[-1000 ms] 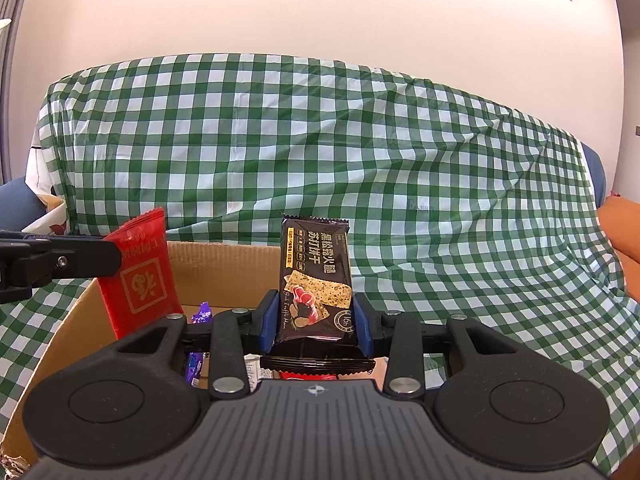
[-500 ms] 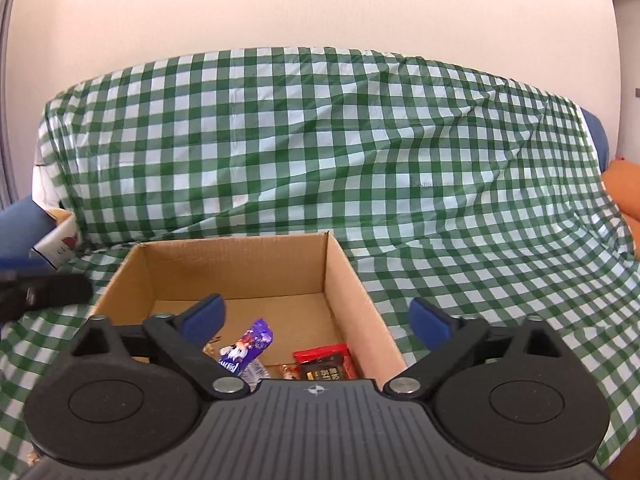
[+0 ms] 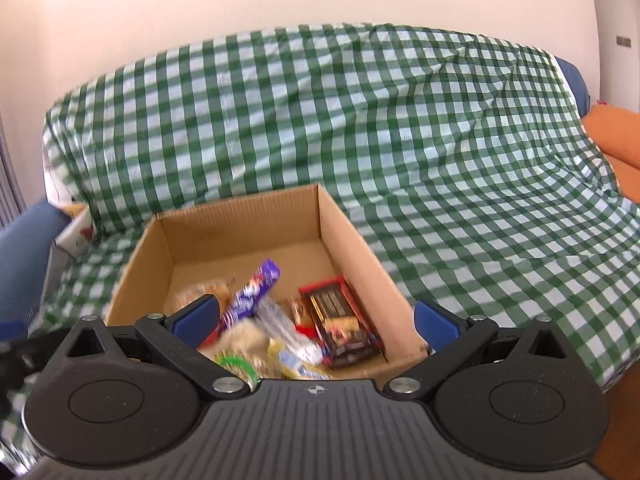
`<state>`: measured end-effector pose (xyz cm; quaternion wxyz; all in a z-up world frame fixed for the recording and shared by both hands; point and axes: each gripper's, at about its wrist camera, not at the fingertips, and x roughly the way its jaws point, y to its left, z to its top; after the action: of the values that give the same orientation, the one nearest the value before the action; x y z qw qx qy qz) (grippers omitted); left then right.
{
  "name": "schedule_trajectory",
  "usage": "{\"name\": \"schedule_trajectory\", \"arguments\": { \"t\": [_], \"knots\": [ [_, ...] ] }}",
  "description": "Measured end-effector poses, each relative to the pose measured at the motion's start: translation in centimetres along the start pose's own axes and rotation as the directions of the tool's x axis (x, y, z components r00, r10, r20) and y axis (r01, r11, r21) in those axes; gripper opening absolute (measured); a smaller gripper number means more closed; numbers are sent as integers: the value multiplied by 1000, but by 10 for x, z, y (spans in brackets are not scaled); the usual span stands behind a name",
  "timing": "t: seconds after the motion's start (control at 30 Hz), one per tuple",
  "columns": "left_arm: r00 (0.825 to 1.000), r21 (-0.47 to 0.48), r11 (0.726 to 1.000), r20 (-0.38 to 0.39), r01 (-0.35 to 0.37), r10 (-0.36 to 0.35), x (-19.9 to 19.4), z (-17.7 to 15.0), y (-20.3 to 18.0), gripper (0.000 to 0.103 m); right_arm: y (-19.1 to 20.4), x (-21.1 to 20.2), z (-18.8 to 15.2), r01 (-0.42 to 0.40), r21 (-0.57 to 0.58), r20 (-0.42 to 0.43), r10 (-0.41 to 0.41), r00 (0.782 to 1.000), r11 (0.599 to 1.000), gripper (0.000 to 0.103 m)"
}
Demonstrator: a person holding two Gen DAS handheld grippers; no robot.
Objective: Organize snacks
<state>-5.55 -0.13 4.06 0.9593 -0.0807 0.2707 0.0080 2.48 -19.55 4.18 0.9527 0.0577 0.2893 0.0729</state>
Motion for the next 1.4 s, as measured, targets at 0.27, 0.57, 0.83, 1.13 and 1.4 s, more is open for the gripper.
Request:
{"name": "schedule_trajectory", "arguments": {
  "t": [0.27, 0.57, 0.83, 1.13, 1.4],
  "knots": [
    [996, 70, 997, -73, -43, 48, 26, -8, -4, 103, 6, 12, -9, 23, -61, -33, -25, 999, 998, 102],
    [994, 19, 998, -99, -53, 55, 35, -5, 0, 103, 8, 19, -11, 21, -79, -42, -24, 999, 997, 102],
    [994, 36, 998, -97, -50, 54, 36, -7, -2, 103, 10, 20, -12, 5, -99, -41, -9, 999, 995, 102],
    [994, 29, 998, -95, -53, 55, 36, -7, -2, 103, 11, 20, -12, -3, -126, -39, -2, 999, 992, 102],
    [994, 35, 998, -93, -48, 51, 36, -7, -4, 103, 11, 20, -12, -7, -130, -41, 1, 999, 992, 102]
  ]
}}
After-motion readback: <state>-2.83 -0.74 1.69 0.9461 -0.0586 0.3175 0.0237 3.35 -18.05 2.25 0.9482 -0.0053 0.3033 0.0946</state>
